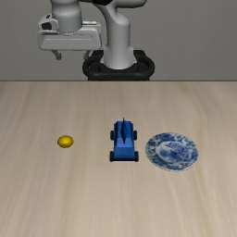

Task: Pick up the lemon and put it on the plate

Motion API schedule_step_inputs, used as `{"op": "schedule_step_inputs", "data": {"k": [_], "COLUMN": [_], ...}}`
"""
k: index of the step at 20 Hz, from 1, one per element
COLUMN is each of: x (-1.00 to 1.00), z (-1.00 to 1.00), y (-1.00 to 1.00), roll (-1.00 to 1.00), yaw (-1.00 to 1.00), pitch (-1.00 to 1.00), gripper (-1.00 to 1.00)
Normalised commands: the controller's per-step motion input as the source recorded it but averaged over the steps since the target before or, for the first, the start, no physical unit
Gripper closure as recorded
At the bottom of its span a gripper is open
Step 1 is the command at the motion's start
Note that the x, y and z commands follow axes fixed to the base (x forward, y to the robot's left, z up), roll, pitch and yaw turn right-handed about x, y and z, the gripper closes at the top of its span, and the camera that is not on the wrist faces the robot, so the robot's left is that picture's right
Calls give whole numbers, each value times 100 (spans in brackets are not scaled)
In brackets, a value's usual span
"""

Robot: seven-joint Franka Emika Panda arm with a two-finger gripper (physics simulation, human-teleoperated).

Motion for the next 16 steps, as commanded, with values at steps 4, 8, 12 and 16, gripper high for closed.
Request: {"op": "schedule_step_inputs", "data": {"k": [4, 8, 12, 16], "x": [25, 100, 100, 100], "z": [0, 0, 0, 0], "y": [-75, 0, 0, 0], "roll": [0, 0, 0, 0], "yaw": [0, 0, 0, 0], "pitch": [0, 0, 0, 0], "gripper": [-100, -100, -100, -100]}}
